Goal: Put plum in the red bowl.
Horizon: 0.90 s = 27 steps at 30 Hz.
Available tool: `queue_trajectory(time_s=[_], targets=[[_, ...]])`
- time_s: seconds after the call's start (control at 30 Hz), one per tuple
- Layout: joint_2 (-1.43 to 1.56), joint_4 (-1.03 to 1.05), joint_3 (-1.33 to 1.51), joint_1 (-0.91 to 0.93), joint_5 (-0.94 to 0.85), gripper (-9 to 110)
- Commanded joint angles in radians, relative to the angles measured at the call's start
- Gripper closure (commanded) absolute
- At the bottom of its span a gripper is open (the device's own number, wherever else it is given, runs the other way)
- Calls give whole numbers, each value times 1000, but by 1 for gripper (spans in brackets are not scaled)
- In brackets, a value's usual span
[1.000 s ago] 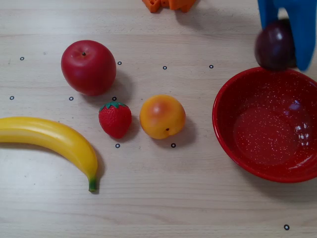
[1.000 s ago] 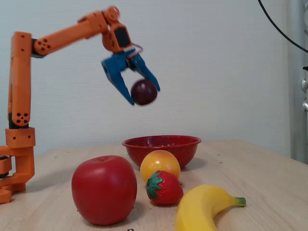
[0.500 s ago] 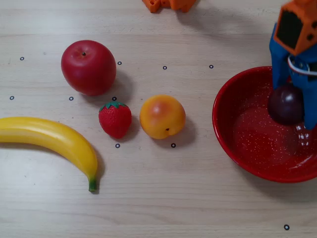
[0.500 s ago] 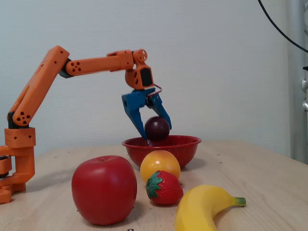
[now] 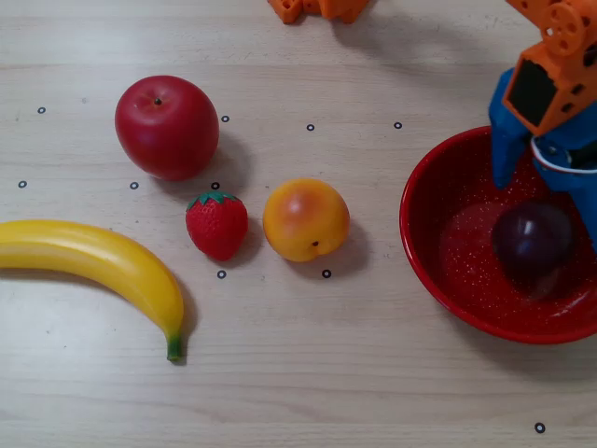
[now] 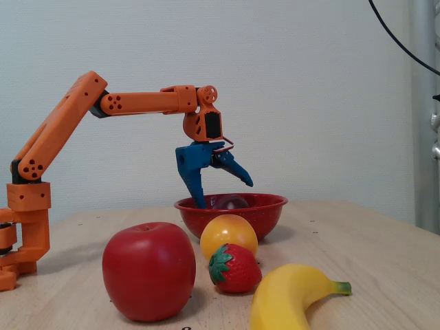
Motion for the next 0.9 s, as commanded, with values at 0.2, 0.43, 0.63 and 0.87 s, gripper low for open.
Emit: queue_trajectory(time_s=[0.2, 0.43, 0.63, 0.87], targets=[[385, 89, -66, -98, 25, 69], [706, 23, 163, -213, 9, 101], [999, -115, 565, -365, 20, 101], [1427, -368, 1183, -525, 89, 101]])
